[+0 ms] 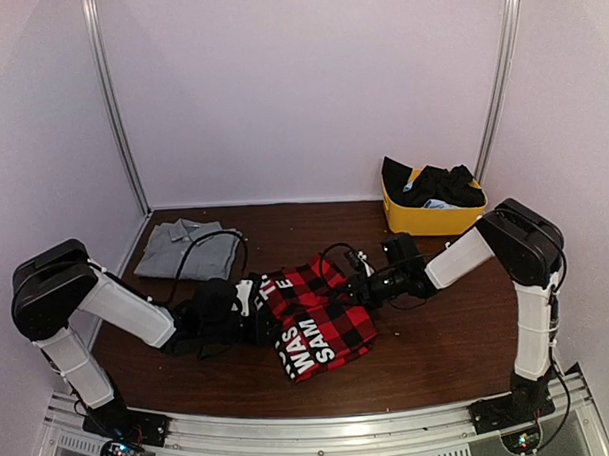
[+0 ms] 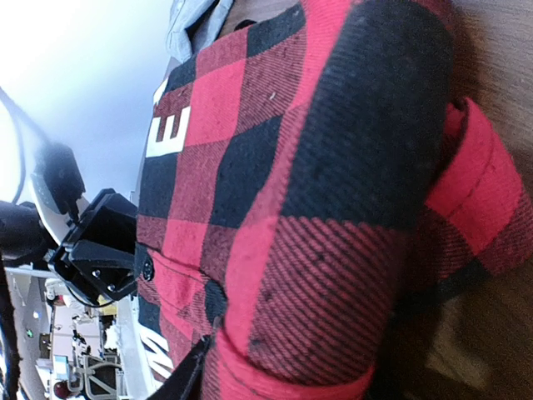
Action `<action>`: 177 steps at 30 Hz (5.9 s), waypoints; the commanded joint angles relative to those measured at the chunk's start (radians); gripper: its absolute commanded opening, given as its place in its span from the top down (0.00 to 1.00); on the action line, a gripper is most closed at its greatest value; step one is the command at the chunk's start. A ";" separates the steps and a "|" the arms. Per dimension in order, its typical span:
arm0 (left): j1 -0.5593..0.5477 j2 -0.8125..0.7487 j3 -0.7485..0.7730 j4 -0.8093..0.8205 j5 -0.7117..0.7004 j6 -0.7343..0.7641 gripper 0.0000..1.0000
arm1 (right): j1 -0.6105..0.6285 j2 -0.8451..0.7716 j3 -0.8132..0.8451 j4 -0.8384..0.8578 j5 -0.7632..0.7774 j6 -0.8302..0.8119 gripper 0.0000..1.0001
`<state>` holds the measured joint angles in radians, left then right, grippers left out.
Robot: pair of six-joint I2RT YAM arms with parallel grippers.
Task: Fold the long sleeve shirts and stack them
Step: Pick up the square-folded shirt from the center of the board, then turn over the square-folded shirt at the center of the board, then rotate the square-folded shirt at the center of the board.
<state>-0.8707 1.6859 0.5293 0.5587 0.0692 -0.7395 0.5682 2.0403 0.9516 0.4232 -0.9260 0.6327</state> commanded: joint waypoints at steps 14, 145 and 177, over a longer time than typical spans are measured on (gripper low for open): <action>-0.014 -0.220 0.037 -0.293 -0.235 0.100 0.57 | -0.221 -0.513 0.164 -0.949 0.680 -0.433 1.00; 0.178 -0.488 -0.272 -0.221 0.024 -0.219 0.61 | 0.160 -0.058 0.228 -0.445 0.370 -0.206 0.65; 0.542 -0.050 0.411 -0.549 0.104 0.276 0.42 | 0.176 -0.265 -0.127 -0.219 0.627 0.035 0.26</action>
<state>-0.3912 1.6527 0.9241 0.0498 0.2234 -0.5045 0.7544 1.7317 0.7803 0.1844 -0.2882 0.6815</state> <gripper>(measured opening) 0.571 0.740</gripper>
